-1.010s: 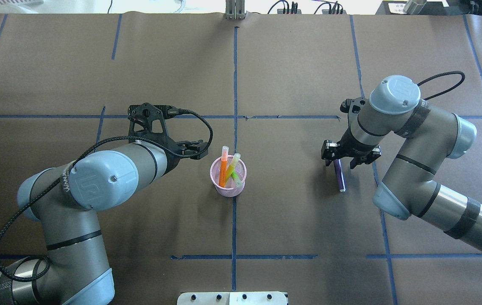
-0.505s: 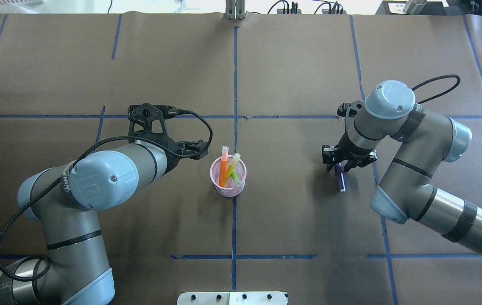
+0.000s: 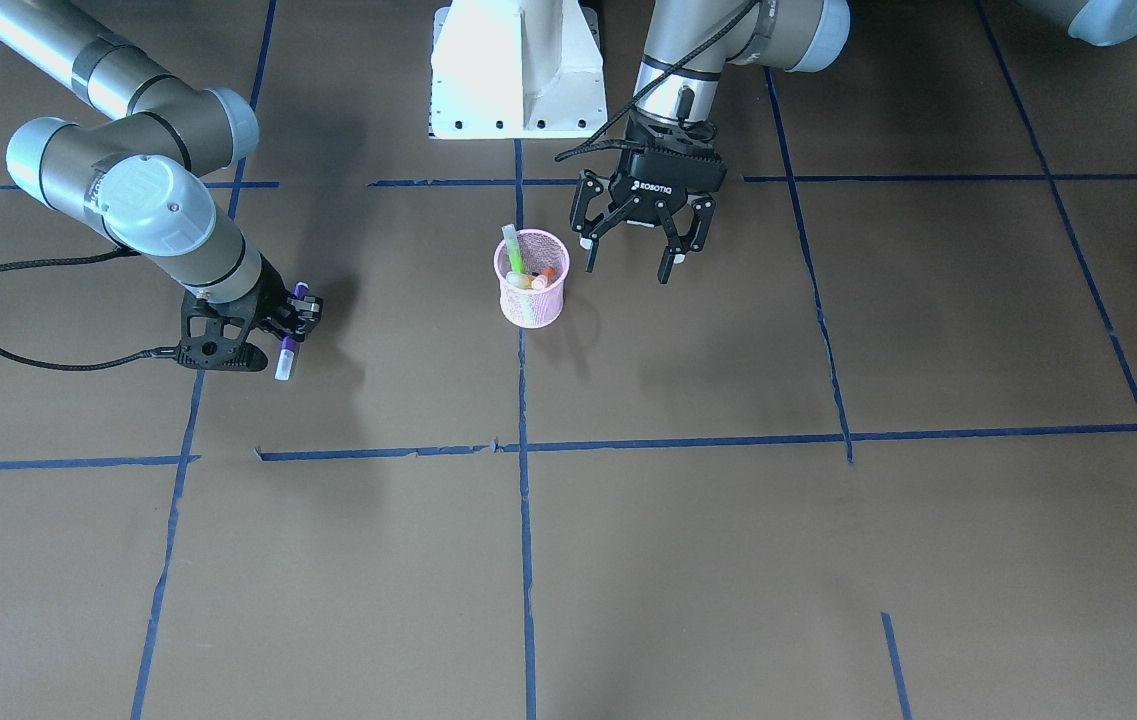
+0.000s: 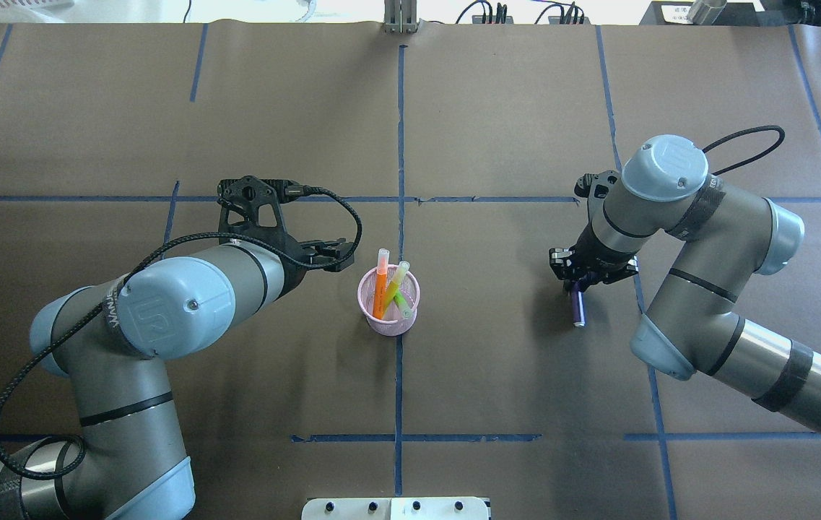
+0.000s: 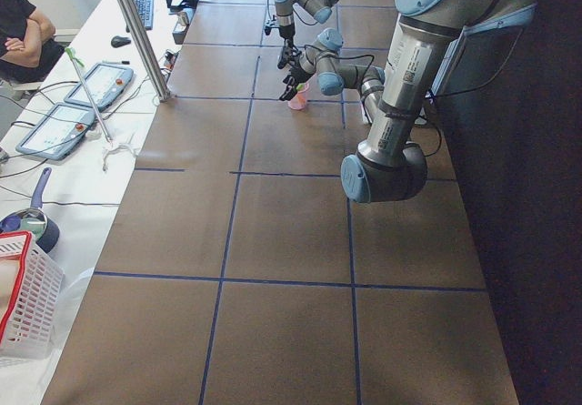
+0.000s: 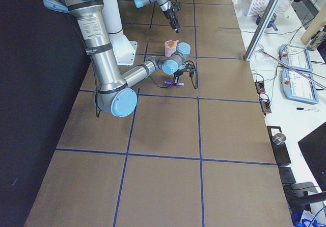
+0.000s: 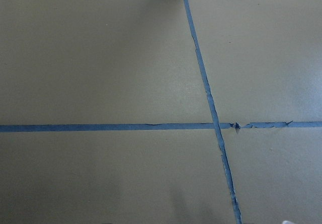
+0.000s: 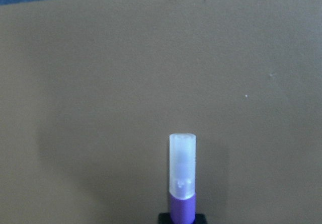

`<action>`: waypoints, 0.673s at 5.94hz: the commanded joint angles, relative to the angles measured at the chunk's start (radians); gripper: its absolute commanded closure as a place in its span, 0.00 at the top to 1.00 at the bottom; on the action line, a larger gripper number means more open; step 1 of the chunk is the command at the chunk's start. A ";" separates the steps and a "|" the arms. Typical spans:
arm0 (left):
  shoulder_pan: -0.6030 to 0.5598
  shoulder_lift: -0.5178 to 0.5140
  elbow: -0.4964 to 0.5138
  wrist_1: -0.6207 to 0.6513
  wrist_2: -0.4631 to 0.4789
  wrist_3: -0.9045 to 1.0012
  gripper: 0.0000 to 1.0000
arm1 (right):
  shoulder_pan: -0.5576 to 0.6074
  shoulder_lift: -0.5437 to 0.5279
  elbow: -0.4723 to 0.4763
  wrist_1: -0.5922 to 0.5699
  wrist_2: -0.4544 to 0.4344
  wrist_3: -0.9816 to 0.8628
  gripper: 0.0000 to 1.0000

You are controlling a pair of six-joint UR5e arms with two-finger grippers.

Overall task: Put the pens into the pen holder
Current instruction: 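Carry the purple marker over the cup and release it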

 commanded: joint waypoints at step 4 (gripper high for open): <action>0.000 0.023 0.010 -0.003 -0.002 0.011 0.87 | -0.162 0.187 0.191 -0.011 -0.428 0.108 0.00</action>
